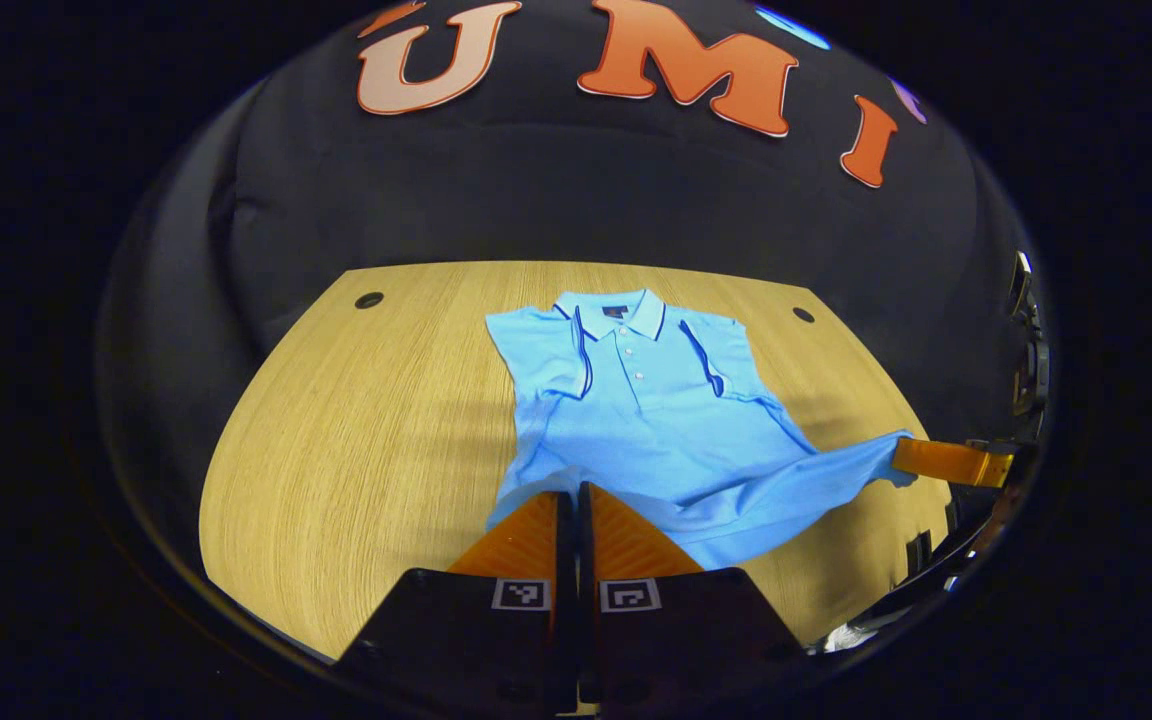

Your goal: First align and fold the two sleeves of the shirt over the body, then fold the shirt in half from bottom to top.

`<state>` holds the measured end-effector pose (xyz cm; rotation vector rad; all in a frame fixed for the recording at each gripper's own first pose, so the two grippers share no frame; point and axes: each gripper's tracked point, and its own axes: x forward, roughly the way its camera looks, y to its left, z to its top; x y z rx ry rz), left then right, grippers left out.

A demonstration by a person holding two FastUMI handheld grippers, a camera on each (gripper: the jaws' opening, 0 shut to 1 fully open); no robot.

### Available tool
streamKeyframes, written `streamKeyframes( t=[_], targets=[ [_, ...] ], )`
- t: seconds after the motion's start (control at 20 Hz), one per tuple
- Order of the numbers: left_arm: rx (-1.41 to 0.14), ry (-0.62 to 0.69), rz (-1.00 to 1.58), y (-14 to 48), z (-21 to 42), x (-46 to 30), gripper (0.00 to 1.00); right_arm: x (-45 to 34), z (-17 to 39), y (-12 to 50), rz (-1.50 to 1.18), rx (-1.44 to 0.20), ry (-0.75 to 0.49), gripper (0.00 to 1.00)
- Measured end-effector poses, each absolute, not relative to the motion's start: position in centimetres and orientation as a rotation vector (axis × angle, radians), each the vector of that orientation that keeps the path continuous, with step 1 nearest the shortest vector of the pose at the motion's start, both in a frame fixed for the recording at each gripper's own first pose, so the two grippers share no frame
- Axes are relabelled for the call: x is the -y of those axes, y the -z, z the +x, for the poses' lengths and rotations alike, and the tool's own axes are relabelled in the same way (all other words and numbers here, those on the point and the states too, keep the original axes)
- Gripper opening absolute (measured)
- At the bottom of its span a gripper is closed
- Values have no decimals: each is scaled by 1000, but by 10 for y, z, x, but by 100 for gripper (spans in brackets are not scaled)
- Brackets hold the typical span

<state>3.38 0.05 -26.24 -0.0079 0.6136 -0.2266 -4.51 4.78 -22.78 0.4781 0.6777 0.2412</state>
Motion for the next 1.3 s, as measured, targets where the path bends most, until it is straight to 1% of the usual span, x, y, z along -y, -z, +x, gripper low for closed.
streamKeyframes(
  t=[0.25,0.5,0.75,0.85,1.2,1.3],
  targets=[
    [-584,234,-38,231,93,-13,4,-34,0,208,466,-655,-199,2],
    [-557,262,-63,204,165,-17,5,-23,52,201,459,-640,-144,2],
    [-537,279,-101,190,233,-19,4,-13,116,190,469,-591,-70,2],
    [-540,269,-110,191,256,-21,4,-7,142,188,524,-566,-33,2],
    [-524,213,-172,196,324,-17,4,-1,208,217,606,-583,-1,2],
    [-535,188,-200,210,341,-17,4,-6,225,231,613,-595,-5,2]
  ],
)
